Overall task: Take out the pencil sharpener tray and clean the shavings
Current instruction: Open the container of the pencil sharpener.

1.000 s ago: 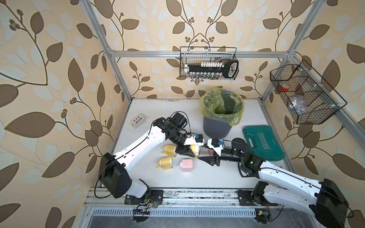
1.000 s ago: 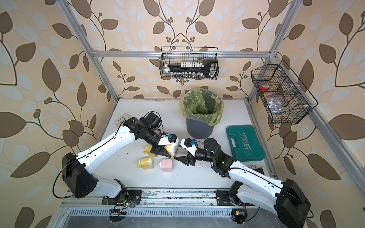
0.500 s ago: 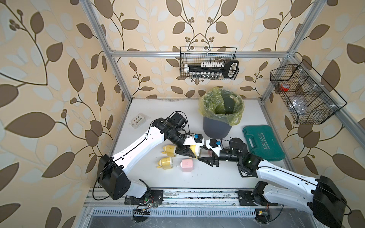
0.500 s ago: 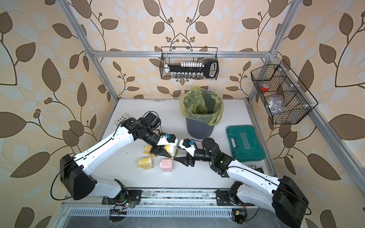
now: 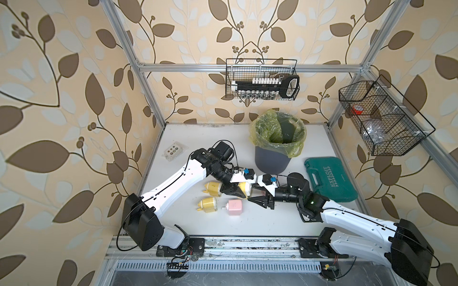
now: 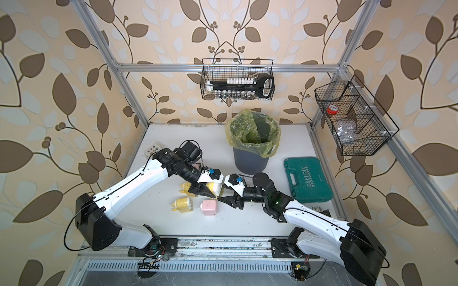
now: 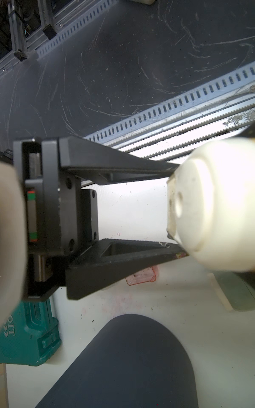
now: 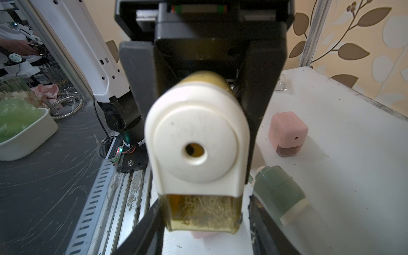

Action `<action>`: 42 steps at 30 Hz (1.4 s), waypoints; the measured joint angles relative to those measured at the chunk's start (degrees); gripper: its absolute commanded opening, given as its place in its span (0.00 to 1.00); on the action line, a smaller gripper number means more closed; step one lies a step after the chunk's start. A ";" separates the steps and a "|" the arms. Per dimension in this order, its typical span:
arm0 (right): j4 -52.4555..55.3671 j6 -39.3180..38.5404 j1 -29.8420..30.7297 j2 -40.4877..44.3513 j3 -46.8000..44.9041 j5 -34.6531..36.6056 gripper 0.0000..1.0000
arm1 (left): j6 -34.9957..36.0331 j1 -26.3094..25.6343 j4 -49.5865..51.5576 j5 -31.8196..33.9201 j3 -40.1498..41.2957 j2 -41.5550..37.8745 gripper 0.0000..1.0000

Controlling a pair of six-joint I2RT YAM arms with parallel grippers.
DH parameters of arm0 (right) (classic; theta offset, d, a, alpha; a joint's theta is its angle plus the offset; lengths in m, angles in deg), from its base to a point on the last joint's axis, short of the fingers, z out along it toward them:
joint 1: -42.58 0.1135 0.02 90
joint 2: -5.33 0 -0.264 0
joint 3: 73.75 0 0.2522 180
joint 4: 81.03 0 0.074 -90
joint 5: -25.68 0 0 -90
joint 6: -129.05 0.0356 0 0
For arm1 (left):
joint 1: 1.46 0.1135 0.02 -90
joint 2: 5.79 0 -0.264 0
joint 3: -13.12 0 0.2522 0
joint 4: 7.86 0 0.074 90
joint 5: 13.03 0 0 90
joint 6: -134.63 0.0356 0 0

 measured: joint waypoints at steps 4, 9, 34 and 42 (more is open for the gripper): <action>-0.02 0.13 0.00 0.33 0.00 0.17 0.57 | 0.00 -0.02 0.04 0.00 0.02 0.00 0.00; 0.00 0.31 0.00 0.33 0.00 0.15 0.55 | 0.00 -0.02 0.02 0.00 0.04 0.00 0.00; 0.74 1.75 0.07 0.74 -0.02 -0.11 0.00 | -0.13 0.04 -0.72 0.09 0.90 0.00 0.00; 2.49 1.73 -0.15 4.55 -1.09 1.07 0.00 | -0.52 -0.46 -2.56 -1.16 0.92 0.02 0.00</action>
